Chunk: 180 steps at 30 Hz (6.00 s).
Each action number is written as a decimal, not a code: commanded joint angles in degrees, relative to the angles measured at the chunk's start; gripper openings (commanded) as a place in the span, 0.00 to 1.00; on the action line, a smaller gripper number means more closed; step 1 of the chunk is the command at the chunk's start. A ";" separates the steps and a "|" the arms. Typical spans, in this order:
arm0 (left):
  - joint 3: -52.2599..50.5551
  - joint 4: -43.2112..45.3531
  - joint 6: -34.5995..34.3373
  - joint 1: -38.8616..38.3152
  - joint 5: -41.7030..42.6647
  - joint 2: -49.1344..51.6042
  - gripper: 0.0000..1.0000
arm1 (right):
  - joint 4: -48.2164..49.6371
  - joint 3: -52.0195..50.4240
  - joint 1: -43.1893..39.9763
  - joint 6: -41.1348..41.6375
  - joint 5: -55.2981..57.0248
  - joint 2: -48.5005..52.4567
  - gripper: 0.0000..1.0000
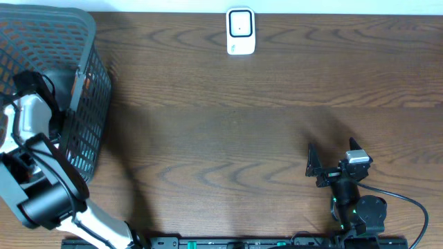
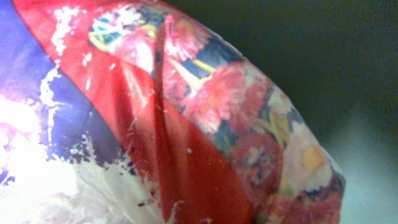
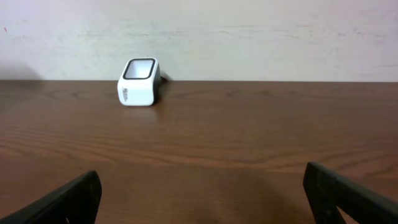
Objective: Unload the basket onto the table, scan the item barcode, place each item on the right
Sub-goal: 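Grasp the red-purple snack box with the left gripper and lift it, then carry the snack box to the table in front of the scanner, then return the left gripper into the basket and grasp the red bar, then carry the red wrapped bar and place it beside the snack box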
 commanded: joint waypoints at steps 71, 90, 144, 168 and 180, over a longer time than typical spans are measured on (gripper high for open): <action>3.93 32.44 -31.76 -55.63 17.94 -20.87 0.81 | -0.15 -0.20 -0.28 -0.66 0.24 -0.20 0.99; 3.93 19.56 -19.39 -6.82 17.70 -43.69 0.83 | -0.15 -0.20 -0.28 -0.66 0.24 -0.17 0.99; 0.15 2.23 -4.35 11.28 4.96 6.49 0.56 | -0.15 -0.20 -0.28 -0.66 0.22 -0.13 0.99; 4.70 22.91 -10.51 2.23 34.97 -29.94 0.07 | -0.15 -0.20 -0.28 -0.66 0.24 -0.13 0.99; 4.68 31.74 -20.28 -29.62 34.91 -39.76 0.08 | -0.15 -0.20 -0.28 -0.66 0.24 -0.13 0.99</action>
